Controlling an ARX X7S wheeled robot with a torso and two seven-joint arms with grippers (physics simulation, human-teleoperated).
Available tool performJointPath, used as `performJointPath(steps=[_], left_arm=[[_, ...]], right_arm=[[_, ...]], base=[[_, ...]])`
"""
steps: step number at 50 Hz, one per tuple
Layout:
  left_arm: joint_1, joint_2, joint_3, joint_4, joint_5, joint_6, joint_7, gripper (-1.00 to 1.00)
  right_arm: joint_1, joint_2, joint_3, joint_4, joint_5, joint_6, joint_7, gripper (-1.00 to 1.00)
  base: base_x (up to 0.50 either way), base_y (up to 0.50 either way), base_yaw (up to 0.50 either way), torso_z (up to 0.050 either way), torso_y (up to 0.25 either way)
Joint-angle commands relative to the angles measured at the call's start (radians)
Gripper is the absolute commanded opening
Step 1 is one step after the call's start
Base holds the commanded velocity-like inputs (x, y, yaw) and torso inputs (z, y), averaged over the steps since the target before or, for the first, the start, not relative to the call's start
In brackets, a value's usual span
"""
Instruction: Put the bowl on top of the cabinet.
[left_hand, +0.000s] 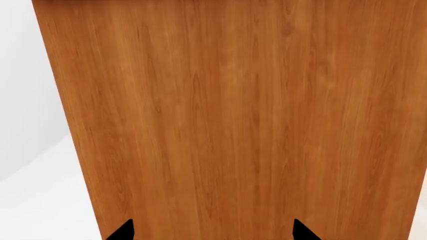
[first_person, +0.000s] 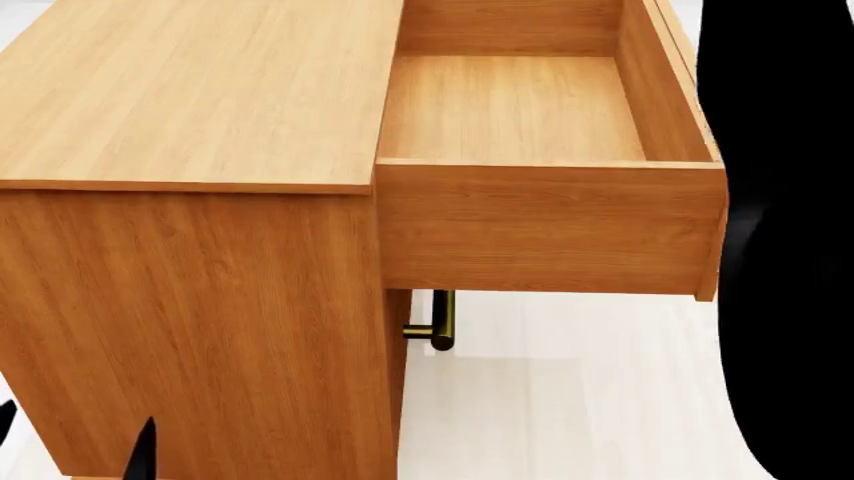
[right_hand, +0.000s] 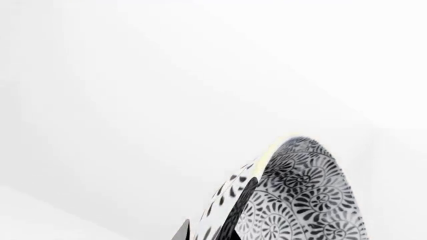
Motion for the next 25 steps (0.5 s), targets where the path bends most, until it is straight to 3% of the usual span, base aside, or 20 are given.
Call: performJointPath(steps=[1, 16, 25], left_arm=[[0.007, -0.001, 0.003, -0.026, -0.001, 0.027, 0.013, 1.0], [0.026, 0.004, 0.026, -0.054, 0.032, 0.085, 0.019, 1.0], [0.006, 0.006, 0.029, -0.083, 0.021, 0.091, 0.033, 1.0]], right_arm=[[0.01, -0.035, -0.108, 0.01, 0.134, -0.082, -0.002, -1.0], [0.01, -0.035, -0.488, 0.039, 0.521, -0.304, 0.081, -1.0], [0.01, -0.035, -0.605, 0.004, 0.601, -0.363, 0.083, -1.0]], base=[[0.0, 0.0, 0.0, 0.0, 0.0], [0.0, 0.0, 0.0, 0.0, 0.0], [0.0, 0.0, 0.0, 0.0, 0.001]])
